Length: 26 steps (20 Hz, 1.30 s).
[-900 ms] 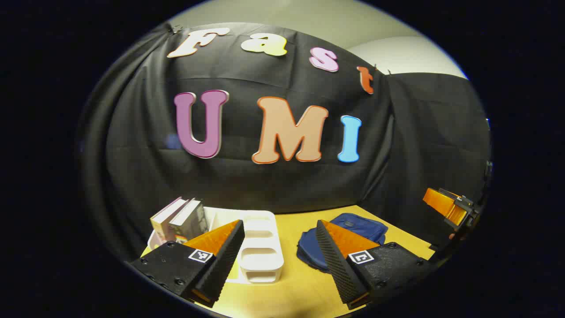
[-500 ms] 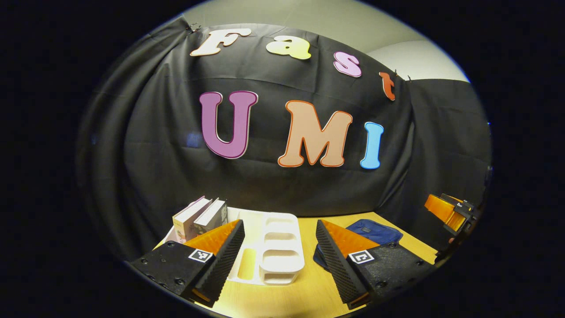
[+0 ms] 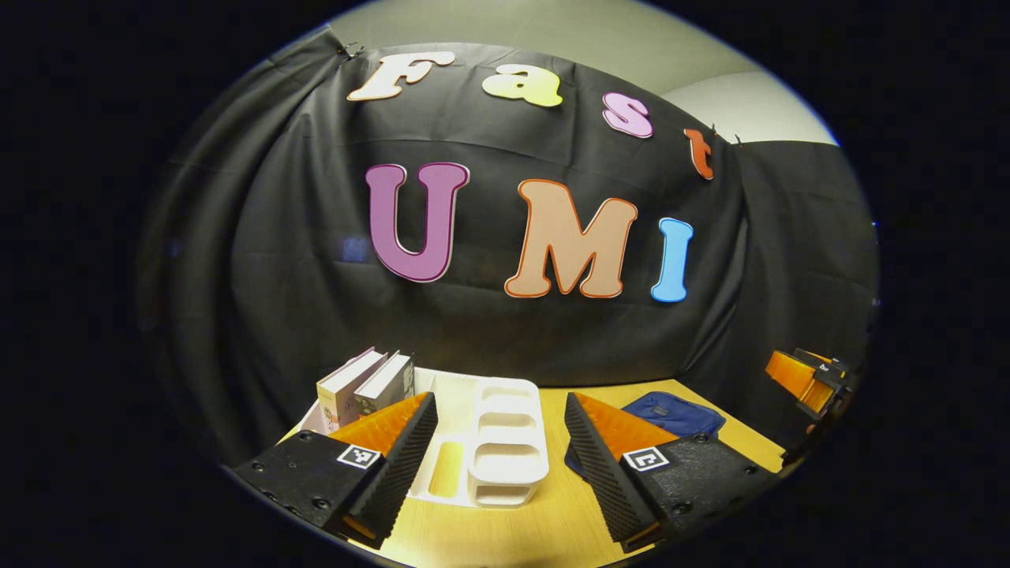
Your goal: Open the schoolbag, grab two books from the bookshelf and put them into the schoolbag.
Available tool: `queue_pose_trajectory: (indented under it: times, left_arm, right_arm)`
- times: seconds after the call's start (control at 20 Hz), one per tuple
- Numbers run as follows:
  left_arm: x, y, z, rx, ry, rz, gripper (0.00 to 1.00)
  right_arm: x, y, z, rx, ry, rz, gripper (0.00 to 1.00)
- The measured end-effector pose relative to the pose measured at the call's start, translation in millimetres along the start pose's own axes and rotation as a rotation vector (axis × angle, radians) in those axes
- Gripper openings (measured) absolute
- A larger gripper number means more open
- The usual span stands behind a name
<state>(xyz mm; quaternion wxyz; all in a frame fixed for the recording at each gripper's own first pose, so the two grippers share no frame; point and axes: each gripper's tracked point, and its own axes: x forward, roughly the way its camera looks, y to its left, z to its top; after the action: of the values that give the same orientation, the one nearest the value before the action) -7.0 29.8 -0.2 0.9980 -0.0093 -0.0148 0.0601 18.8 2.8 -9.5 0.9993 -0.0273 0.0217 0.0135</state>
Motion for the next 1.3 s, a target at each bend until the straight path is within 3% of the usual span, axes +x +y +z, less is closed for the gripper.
queue_pose_trajectory:
  times: [0.35, 0.7, 0.75, 0.8, 0.9, 0.95, 1.1, 1.3]
  left_arm:
    - [-13, 17, -2, -0.001, -0.007, 0.081, 0.94]
    - [-19, 43, -8, 0.009, 0.019, 0.177, 0.95]
    - [-19, 46, -8, 0.011, 0.021, 0.187, 0.95]
    - [-19, 49, -8, 0.017, 0.023, 0.197, 0.95]
    - [-19, 55, -9, 0.030, 0.027, 0.217, 0.95]
    - [-19, 59, -9, 0.033, 0.030, 0.230, 0.96]
    - [-22, 68, -11, 0.032, 0.039, 0.263, 0.93]
    - [-24, 73, -13, 0.028, 0.048, 0.296, 0.95]
  right_arm:
    - [1, -20, -32, -0.092, 0.054, -0.017, 0.96]
    - [6, -40, -100, -0.496, 0.143, 0.037, 0.93]
    - [9, -42, -112, -0.530, 0.152, 0.044, 1.00]
    - [11, -46, -124, -0.556, 0.164, 0.050, 0.92]
    - [13, -53, -143, -0.602, 0.191, 0.056, 0.92]
    - [14, -54, -153, -0.628, 0.202, 0.060, 1.00]
    - [20, -61, -177, -0.703, 0.239, 0.070, 0.96]
    - [28, -64, -204, -0.824, 0.264, 0.087, 0.98]
